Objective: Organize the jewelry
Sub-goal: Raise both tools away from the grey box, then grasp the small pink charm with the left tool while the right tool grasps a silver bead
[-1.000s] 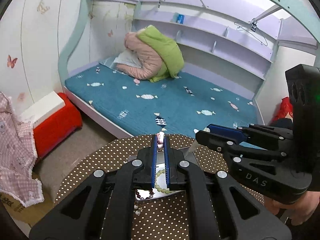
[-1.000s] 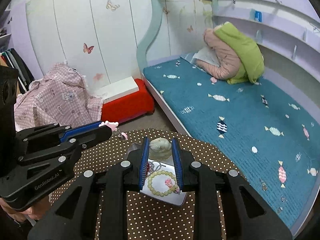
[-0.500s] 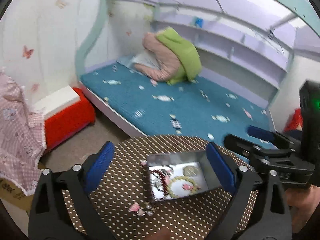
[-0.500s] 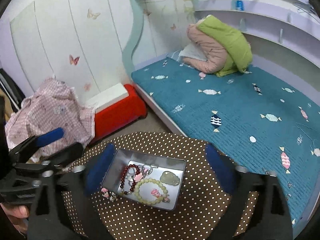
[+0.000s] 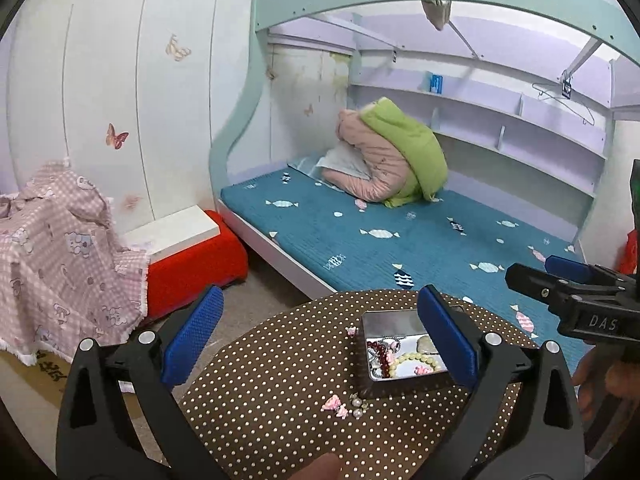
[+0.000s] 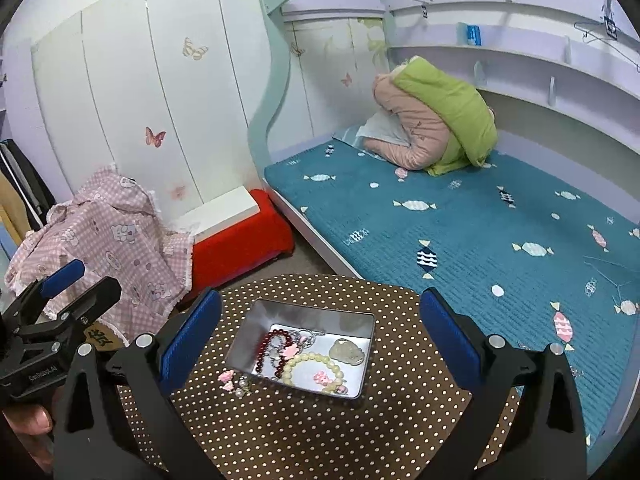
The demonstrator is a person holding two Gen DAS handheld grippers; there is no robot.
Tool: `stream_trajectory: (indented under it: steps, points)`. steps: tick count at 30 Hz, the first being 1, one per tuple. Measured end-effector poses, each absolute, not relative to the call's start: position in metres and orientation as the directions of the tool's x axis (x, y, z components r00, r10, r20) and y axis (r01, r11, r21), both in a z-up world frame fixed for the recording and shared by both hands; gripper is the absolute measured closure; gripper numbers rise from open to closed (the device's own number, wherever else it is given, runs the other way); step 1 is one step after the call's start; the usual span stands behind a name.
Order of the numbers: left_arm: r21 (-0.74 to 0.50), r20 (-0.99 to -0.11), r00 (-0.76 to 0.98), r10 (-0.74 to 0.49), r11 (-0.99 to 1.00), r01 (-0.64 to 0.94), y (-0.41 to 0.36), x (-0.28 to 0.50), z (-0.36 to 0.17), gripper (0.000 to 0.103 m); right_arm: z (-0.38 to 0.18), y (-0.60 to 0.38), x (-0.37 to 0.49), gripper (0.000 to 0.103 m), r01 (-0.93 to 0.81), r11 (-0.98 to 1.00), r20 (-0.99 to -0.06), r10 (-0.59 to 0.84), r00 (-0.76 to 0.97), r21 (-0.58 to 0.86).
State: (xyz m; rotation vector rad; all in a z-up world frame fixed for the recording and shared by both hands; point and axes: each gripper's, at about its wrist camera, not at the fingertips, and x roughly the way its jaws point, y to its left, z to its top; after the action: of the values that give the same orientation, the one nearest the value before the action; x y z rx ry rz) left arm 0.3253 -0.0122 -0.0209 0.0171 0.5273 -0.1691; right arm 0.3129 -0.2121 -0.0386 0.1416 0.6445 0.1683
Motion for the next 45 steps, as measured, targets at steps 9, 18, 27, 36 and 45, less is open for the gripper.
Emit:
stream_trajectory:
  steps: [9,18,27,36,45]
  points:
    - [-0.034,-0.47,0.873,-0.128,0.991,0.127,0.004,0.293,-0.018,0.005,-0.032,-0.198,0.278,0.007,-0.131,0.979,-0.545,0.197,0.815,0.157]
    - [-0.029,-0.496,0.864,-0.088,0.996,0.085,0.022,0.27,-0.039,0.005,-0.039,-0.19,0.244,0.007,-0.117,0.987,-0.528,0.16,0.834,0.113]
    - [-0.035,-0.572,0.816,-0.078,0.997,0.071,0.031,0.254,-0.083,0.005,-0.095,-0.171,0.233,0.007,-0.12,0.988,-0.624,0.152,0.766,0.093]
    - [-0.046,-0.621,0.779,-0.083,0.997,0.069,0.034,0.249,-0.116,0.005,-0.137,-0.153,0.241,0.007,-0.133,0.983,-0.692,0.183,0.698,0.126]
    - [-0.045,-0.645,0.762,-0.064,0.998,0.047,0.041,0.261,-0.134,0.005,-0.168,-0.135,0.274,0.007,-0.166,0.978,-0.737,0.203,0.645,0.123]
